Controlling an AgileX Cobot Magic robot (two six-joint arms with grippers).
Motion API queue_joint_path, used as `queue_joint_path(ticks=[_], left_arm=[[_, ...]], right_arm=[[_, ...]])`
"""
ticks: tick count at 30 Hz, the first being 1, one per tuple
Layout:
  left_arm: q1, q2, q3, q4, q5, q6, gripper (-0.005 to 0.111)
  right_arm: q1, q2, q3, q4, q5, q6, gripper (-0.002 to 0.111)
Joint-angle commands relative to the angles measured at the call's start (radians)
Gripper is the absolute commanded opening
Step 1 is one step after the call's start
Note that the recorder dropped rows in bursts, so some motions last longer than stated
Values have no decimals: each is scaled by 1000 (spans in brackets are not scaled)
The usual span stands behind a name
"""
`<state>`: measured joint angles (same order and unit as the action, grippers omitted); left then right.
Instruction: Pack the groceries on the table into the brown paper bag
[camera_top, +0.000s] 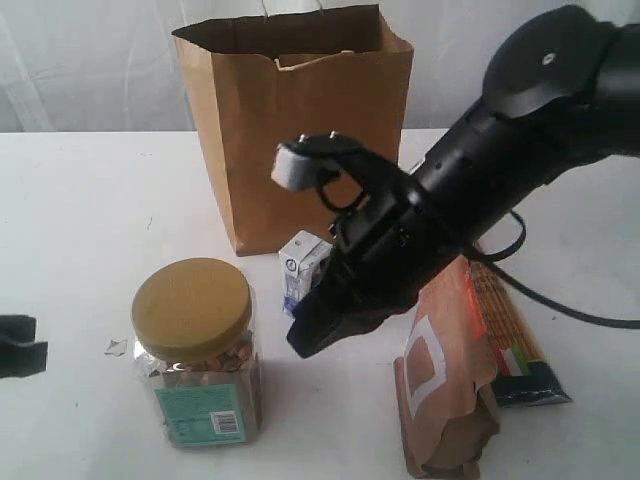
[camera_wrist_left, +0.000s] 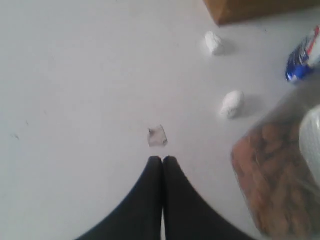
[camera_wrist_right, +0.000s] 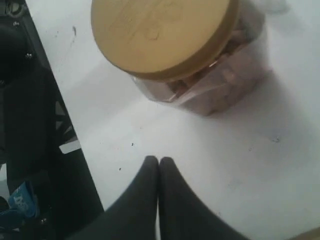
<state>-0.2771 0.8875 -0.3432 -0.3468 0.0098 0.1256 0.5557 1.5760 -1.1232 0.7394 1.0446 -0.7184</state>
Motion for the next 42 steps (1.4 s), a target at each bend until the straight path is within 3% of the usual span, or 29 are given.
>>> queue_joint_path(ticks=[1,4,6,9,13,17,20,22,25,27,31,34,37,40,42], left_arm=[[-4,28,5,4,-329,5,0],[-4,52,5,42,-513,-31,0],[-4,69,5,126,-484,-116,0],[-4,109,20,444,-404,-322,0],[-4,151,74,862,-552,-590,0],[-4,160,80,1089,-628,-611,0],[-4,160,75,1019,-580,-472,3],[-4,160,71,856,-558,-389,11],[-4,160,71,636,-554,-386,24],[-4,160,71,583,-529,-386,32],[-4,147,71,607,-487,-365,42],[-4,92,71,624,-449,-365,43],[-4,6,71,624,-330,-380,43],[-4,-81,76,627,-171,-512,43],[-4,-120,94,627,-145,-574,43]], right_arm=[[35,49,-4,8,-40,-11,0],[51,95,-4,8,-72,-11,0],[63,126,-4,8,-98,-11,0],[78,160,-4,8,-138,-11,0],[100,201,-4,28,-192,-11,0],[140,257,-4,98,-236,-41,0],[178,301,-4,206,-275,-136,0],[204,323,-4,306,-307,-219,0],[227,336,-4,399,-355,-294,0],[234,336,-4,391,-389,-294,0],[234,330,-4,391,-427,-294,0],[234,332,-4,397,-462,-294,0],[234,333,-4,397,-499,-294,0],[234,333,-4,397,-542,-294,0],[234,333,-4,402,-581,-296,0]])
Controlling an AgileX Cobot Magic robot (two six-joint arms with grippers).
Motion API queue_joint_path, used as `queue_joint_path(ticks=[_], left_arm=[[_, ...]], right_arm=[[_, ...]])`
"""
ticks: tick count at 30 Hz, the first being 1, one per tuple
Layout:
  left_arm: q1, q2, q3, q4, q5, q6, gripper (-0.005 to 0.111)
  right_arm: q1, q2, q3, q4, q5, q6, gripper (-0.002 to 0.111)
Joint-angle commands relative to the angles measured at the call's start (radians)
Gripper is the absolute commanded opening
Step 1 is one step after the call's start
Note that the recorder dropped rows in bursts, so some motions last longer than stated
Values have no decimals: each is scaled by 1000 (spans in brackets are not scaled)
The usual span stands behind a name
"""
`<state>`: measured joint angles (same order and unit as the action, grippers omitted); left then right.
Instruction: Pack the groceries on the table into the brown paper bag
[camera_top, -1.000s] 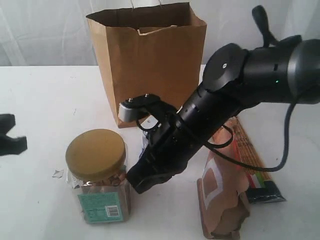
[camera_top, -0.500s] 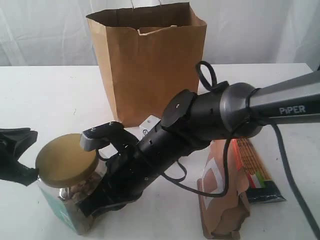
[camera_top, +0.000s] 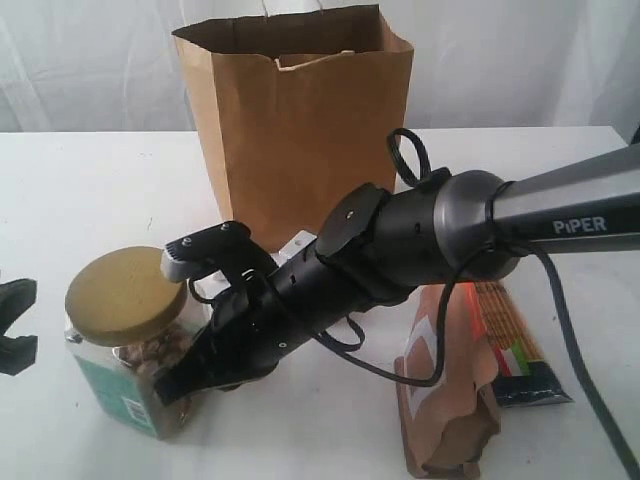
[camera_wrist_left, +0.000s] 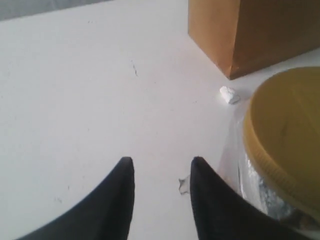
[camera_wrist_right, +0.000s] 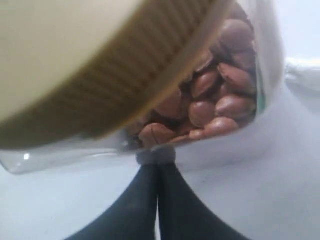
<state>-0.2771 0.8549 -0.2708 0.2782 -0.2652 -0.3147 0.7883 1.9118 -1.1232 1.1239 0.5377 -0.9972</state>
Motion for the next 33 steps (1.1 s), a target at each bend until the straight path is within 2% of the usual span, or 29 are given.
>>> queue_joint_path(ticks=[1,6,11,14,20,22,26,28,32,33], left_arm=[[-4,-101,33,1,126,-136,43],[-4,-106,105,119,125,-134,50],[-4,-104,117,203,91,-136,68],[-4,-104,117,222,35,-141,74],[-4,-106,117,222,-118,-188,74],[-4,-106,117,224,-157,-266,74],[-4,-106,117,224,-173,-352,74],[-4,-97,117,264,-145,-362,74],[-4,-85,119,492,-119,-385,74],[-4,-82,119,651,-117,-428,74]], right_arm=[[2,-1,-4,30,-94,-21,0],[2,6,-4,144,-156,-80,0],[2,6,-4,226,-197,-82,0],[2,8,-4,230,-200,-82,0],[2,8,-4,228,-88,-78,0],[9,13,-4,228,-60,-75,0],[40,27,-6,250,-126,-79,0],[59,53,-28,292,-89,-114,0],[75,73,-56,307,-90,-170,0],[75,68,-63,309,-98,-173,0]])
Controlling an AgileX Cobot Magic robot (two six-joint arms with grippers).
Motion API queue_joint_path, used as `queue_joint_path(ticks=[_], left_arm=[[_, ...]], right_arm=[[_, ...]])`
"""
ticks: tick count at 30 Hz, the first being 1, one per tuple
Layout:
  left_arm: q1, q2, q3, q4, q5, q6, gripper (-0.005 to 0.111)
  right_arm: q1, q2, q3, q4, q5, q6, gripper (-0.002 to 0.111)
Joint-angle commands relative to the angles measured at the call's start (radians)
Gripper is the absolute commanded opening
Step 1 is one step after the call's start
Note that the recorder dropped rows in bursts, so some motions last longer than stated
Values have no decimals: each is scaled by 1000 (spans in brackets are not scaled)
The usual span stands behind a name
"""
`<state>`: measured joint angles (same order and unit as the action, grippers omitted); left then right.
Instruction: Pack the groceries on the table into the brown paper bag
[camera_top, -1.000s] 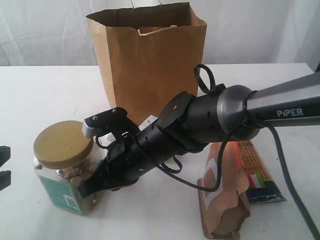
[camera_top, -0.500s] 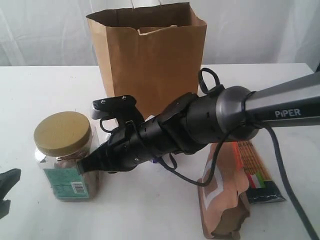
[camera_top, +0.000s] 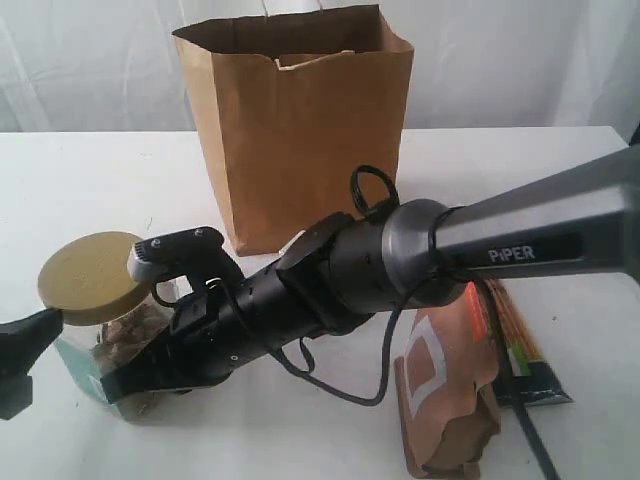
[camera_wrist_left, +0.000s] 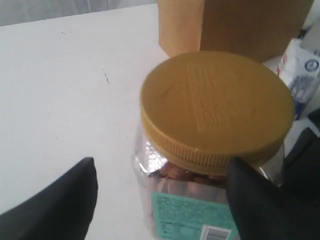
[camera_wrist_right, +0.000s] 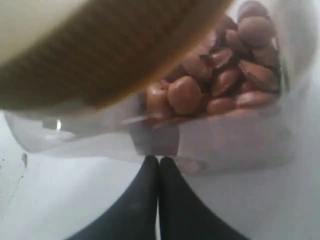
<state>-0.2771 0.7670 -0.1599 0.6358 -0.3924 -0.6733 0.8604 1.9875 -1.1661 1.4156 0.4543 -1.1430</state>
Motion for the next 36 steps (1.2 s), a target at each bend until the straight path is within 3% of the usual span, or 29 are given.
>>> queue_joint_path(ticks=[1,3,14,26,29,31,36], left_arm=[[-4,19,8,428,11,-136,74],[-4,50,8,561,-36,-209,74],[-4,59,8,481,-178,-189,74],[-4,59,8,481,-170,-187,74],[-4,59,8,481,-107,-187,86],[-4,59,8,481,-32,-203,104],[-4,59,8,472,80,-203,105]], right_arm=[[3,-12,-31,17,-6,-36,0],[3,-23,-37,13,24,-38,0],[3,-94,-35,-24,-35,-17,0],[3,-107,-31,-80,-31,53,0],[3,-123,-31,-175,-34,104,0],[-6,-133,-31,-233,-34,164,0],[-30,-175,-31,-399,-27,306,0]])
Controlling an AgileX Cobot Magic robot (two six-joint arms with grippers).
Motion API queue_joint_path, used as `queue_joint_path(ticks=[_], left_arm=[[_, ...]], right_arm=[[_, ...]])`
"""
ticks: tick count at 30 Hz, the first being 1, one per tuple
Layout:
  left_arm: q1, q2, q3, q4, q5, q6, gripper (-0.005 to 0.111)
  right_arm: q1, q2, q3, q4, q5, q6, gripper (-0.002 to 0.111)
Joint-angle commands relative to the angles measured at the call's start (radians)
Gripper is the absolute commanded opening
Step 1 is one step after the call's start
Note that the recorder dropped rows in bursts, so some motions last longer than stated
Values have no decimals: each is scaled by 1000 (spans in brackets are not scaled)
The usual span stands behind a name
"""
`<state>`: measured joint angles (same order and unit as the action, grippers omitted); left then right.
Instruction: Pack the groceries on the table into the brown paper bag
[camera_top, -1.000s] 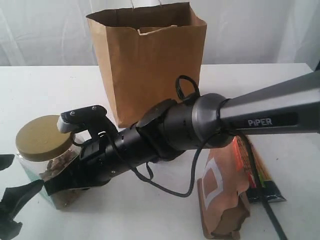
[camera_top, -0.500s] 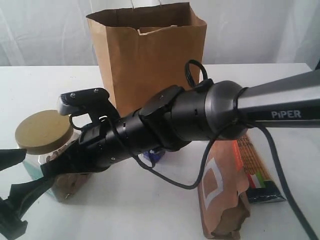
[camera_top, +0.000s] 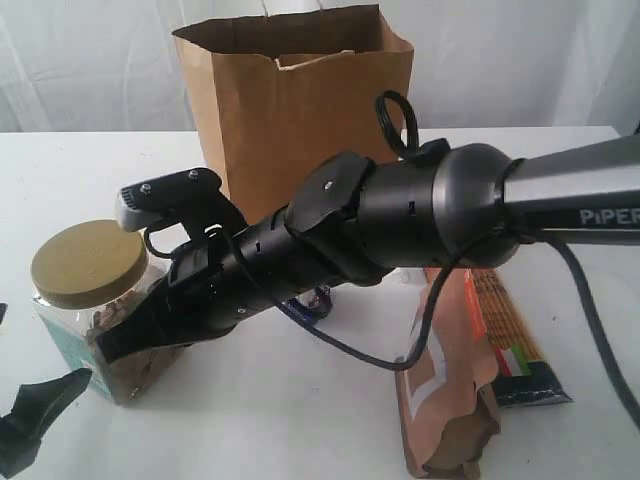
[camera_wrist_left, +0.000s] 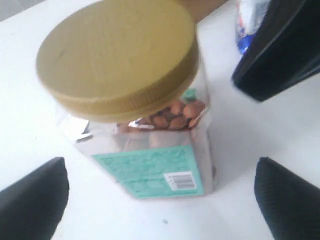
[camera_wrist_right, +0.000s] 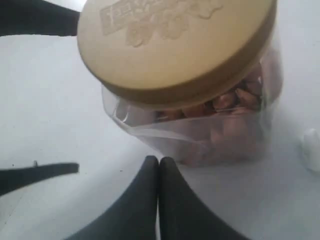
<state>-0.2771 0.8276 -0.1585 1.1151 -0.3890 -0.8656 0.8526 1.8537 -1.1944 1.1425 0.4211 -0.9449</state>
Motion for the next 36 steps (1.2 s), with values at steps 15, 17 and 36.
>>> queue_joint_path(ticks=[15,17,36], left_arm=[[-4,63,7,-104,154,-11,105],[-4,93,7,-132,96,26,105],[-4,405,7,-664,-232,647,105]], right_arm=[[-123,-244,-2,-309,32,233,0],[-147,-253,-2,-309,53,235,0],[-185,-255,-2,-314,236,245,0]])
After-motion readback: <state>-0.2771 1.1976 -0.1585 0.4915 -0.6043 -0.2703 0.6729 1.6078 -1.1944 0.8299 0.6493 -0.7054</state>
